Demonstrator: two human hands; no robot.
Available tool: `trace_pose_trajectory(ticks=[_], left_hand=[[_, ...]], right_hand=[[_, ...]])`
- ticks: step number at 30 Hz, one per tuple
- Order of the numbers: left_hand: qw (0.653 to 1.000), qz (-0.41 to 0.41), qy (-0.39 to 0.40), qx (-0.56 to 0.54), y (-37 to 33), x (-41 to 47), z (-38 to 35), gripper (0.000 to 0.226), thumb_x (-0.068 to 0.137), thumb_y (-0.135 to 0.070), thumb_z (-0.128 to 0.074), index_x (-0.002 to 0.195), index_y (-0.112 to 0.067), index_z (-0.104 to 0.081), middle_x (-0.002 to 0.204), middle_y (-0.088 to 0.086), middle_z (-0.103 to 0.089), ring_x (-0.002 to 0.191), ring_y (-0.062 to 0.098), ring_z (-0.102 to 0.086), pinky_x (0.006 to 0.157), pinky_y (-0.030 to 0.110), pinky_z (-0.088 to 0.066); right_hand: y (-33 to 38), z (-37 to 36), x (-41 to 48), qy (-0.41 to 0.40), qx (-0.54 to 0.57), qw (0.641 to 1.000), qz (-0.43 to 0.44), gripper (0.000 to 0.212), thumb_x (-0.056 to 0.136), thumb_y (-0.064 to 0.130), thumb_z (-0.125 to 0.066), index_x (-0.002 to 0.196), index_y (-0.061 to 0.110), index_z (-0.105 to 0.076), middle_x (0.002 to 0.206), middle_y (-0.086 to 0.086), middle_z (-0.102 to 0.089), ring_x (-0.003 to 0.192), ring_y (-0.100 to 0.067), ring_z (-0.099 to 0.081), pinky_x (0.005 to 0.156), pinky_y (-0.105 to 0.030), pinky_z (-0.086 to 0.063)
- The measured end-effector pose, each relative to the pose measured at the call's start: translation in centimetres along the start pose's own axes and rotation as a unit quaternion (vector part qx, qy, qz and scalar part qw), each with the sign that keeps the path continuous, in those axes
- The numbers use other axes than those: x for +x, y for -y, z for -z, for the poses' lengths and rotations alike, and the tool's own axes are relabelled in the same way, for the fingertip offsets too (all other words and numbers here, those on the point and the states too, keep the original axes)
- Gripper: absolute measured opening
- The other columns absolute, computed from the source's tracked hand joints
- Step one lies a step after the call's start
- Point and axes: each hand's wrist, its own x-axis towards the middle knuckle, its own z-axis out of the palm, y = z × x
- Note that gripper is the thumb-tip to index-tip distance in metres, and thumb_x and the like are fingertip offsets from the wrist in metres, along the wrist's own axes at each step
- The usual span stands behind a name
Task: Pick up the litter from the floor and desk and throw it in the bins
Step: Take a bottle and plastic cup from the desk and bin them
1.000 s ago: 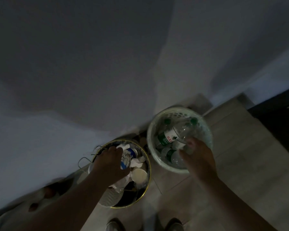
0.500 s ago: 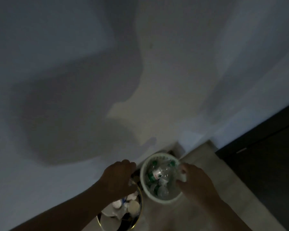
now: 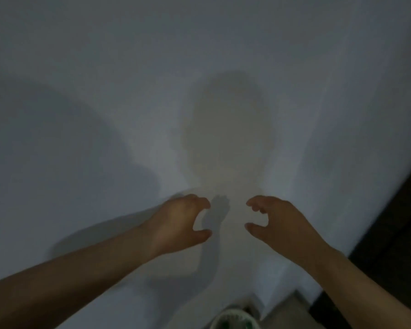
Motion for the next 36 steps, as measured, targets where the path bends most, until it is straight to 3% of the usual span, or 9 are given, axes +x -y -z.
trace_pose_trajectory(ticks=[8, 14, 18, 20, 22, 25, 28, 32, 36], left_hand=[[0.985, 0.009, -0.149, 0.081, -5.4, 1.1, 16.1, 0.055, 0.082, -0.048, -0.064, 0.128, -0.019, -0.054, 0.122, 0.001, -0.06, 0.107, 0.019, -0.06, 0.091, 0.026, -0.045], [0.958, 0.093, -0.251, 0.1, -8.8, 0.0, 21.4, 0.05, 0.081, -0.054, -0.062, 0.126, -0.035, -0.051, 0.121, -0.02, -0.056, 0.103, -0.004, -0.054, 0.089, 0.016, -0.045], [0.94, 0.164, -0.271, 0.124, -10.7, -2.5, 21.9, 0.053, 0.079, -0.062, -0.058, 0.127, -0.043, -0.046, 0.121, -0.028, -0.05, 0.102, -0.007, -0.052, 0.085, 0.012, -0.046], [0.925, 0.214, -0.279, 0.146, -11.3, -4.4, 22.4, 0.053, 0.078, -0.064, -0.056, 0.126, -0.045, -0.045, 0.119, -0.031, -0.048, 0.101, -0.008, -0.051, 0.081, 0.007, -0.044], [0.907, 0.255, -0.295, 0.16, -12.0, -6.9, 23.3, 0.052, 0.077, -0.063, -0.056, 0.125, -0.043, -0.047, 0.12, -0.028, -0.052, 0.105, -0.008, -0.051, 0.088, 0.014, -0.047], [0.878, 0.313, -0.313, 0.183, -13.5, -11.7, 24.5, 0.051, 0.076, -0.062, -0.058, 0.123, -0.041, -0.051, 0.118, -0.026, -0.055, 0.105, -0.007, -0.053, 0.091, 0.023, -0.05], [0.855, 0.36, -0.321, 0.192, -15.6, -17.0, 25.5, 0.054, 0.073, -0.065, -0.056, 0.121, -0.041, -0.052, 0.116, -0.027, -0.055, 0.104, -0.006, -0.055, 0.09, 0.025, -0.051], [0.813, 0.414, -0.348, 0.218, -19.2, -24.7, 27.2, 0.053, 0.072, -0.062, -0.059, 0.12, -0.04, -0.054, 0.116, -0.026, -0.057, 0.105, -0.004, -0.057, 0.09, 0.025, -0.051], [0.761, 0.478, -0.348, 0.267, -23.7, -33.6, 28.6, 0.055, 0.073, -0.063, -0.058, 0.122, -0.041, -0.052, 0.117, -0.025, -0.055, 0.106, -0.008, -0.054, 0.094, 0.023, -0.049]], right_hand=[[5.0, 14.1, 3.2, -0.134, 0.038, 0.979, 0.152, 0.046, 0.081, 0.036, -0.071, 0.124, 0.03, -0.057, 0.113, 0.013, -0.061, 0.105, -0.007, -0.056, 0.092, -0.028, -0.046], [5.9, 19.7, 4.8, -0.165, 0.08, 0.946, 0.266, 0.041, 0.079, 0.041, -0.07, 0.118, 0.039, -0.057, 0.107, 0.025, -0.058, 0.101, 0.007, -0.053, 0.09, -0.018, -0.044], [6.5, 20.7, 5.3, -0.149, 0.112, 0.924, 0.334, 0.036, 0.079, 0.04, -0.068, 0.114, 0.042, -0.058, 0.105, 0.03, -0.057, 0.105, 0.01, -0.051, 0.094, -0.016, -0.042], [7.6, 20.9, 5.7, -0.136, 0.123, 0.911, 0.368, 0.034, 0.08, 0.039, -0.068, 0.113, 0.042, -0.059, 0.102, 0.033, -0.055, 0.102, 0.019, -0.046, 0.086, -0.005, -0.039], [9.2, 20.7, 5.7, -0.126, 0.138, 0.897, 0.401, 0.034, 0.081, 0.037, -0.068, 0.113, 0.042, -0.058, 0.1, 0.034, -0.054, 0.099, 0.024, -0.043, 0.08, 0.001, -0.036], [13.0, 19.6, 4.5, -0.091, 0.178, 0.87, 0.451, 0.035, 0.08, 0.037, -0.069, 0.113, 0.039, -0.06, 0.1, 0.031, -0.056, 0.101, 0.02, -0.046, 0.083, -0.001, -0.037], [17.6, 18.3, 1.9, -0.053, 0.217, 0.833, 0.506, 0.037, 0.078, 0.038, -0.07, 0.114, 0.037, -0.061, 0.102, 0.026, -0.06, 0.102, 0.012, -0.052, 0.09, -0.012, -0.042], [24.2, 17.2, -3.1, -0.03, 0.259, 0.779, 0.571, 0.037, 0.079, 0.04, -0.07, 0.114, 0.039, -0.06, 0.103, 0.027, -0.06, 0.103, 0.015, -0.05, 0.085, -0.005, -0.041], [30.8, 16.2, -9.5, -0.009, 0.278, 0.726, 0.629, 0.039, 0.078, 0.045, -0.066, 0.116, 0.04, -0.059, 0.105, 0.026, -0.06, 0.102, 0.013, -0.053, 0.088, -0.011, -0.045]])
